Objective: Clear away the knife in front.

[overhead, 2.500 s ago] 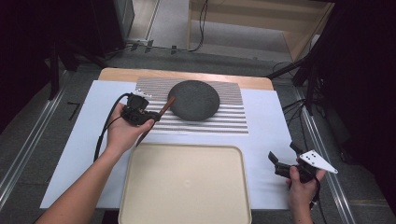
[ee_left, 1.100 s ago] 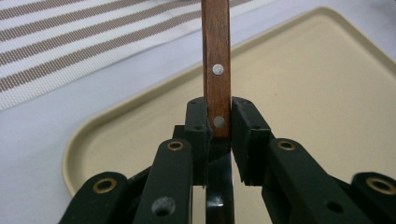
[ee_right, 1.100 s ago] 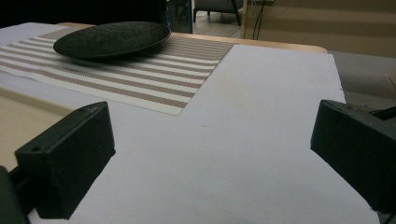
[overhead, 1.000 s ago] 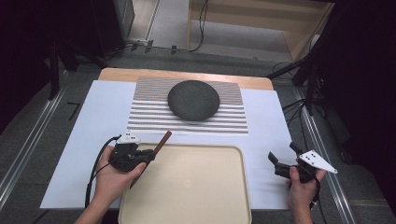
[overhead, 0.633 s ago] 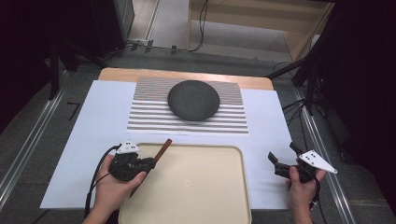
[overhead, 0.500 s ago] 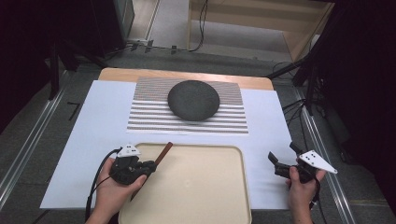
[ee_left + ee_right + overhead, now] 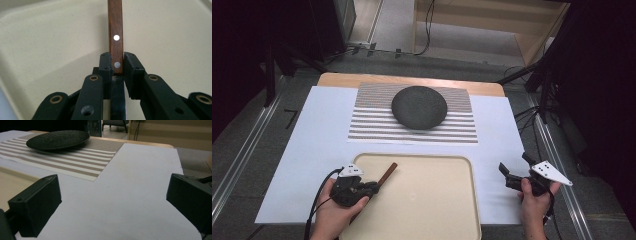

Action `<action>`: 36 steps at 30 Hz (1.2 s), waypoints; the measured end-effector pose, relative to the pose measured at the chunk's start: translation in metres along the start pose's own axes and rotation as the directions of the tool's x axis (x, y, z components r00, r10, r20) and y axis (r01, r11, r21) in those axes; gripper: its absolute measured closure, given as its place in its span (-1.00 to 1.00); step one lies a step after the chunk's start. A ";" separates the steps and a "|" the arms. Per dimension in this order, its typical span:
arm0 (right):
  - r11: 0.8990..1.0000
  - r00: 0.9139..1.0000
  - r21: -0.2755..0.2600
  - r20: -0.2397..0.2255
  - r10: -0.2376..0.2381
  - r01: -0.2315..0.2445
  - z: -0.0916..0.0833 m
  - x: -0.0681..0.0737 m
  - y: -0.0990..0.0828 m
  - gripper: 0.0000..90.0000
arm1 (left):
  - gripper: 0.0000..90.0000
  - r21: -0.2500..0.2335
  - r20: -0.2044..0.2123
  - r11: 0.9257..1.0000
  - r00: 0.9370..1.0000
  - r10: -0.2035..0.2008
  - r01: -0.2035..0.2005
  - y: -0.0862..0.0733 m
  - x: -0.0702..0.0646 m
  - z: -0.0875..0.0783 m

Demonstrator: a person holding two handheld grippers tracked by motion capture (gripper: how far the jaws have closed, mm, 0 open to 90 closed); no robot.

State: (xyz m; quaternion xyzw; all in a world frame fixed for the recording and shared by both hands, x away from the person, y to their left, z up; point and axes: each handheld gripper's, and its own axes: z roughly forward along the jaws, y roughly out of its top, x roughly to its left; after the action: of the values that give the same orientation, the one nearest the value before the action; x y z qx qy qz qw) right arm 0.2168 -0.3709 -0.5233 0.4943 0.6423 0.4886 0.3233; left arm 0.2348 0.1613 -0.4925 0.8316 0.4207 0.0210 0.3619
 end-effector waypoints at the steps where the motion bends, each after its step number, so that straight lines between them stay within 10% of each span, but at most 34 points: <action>1: 1.000 1.000 0.000 0.001 -0.002 0.002 0.000 0.000 0.000 -1.00 | 0.72 0.004 -0.003 1.000 1.000 0.000 0.000 0.000 0.000 0.000; 15: 1.000 1.000 0.015 0.016 -0.019 0.019 0.002 0.002 0.000 -1.00 | 0.45 -0.044 -0.075 0.999 0.997 -0.035 0.032 -0.003 0.011 -0.005; 20: 1.000 1.000 0.018 0.017 -0.023 0.023 0.003 0.002 0.001 -1.00 | 0.78 -0.118 0.016 0.992 0.999 0.033 -0.031 0.012 -0.001 -0.009; 25: 1.000 1.000 0.017 0.017 -0.023 0.023 0.003 0.002 0.001 -1.00 | 1.00 0.014 -0.020 0.989 0.989 0.147 -0.147 0.020 -0.014 0.017; 36: 1.000 1.000 0.015 0.015 -0.020 0.020 0.002 0.002 0.000 -1.00 | 1.00 0.043 -0.046 0.993 0.993 0.112 -0.110 0.012 0.004 0.011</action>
State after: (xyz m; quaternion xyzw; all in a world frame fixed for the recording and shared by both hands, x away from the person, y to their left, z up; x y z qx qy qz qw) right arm 0.2182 -0.3684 -0.5235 0.4941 0.6482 0.4767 0.3294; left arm 0.2497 0.1533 -0.4944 0.8601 0.3828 0.0526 0.3330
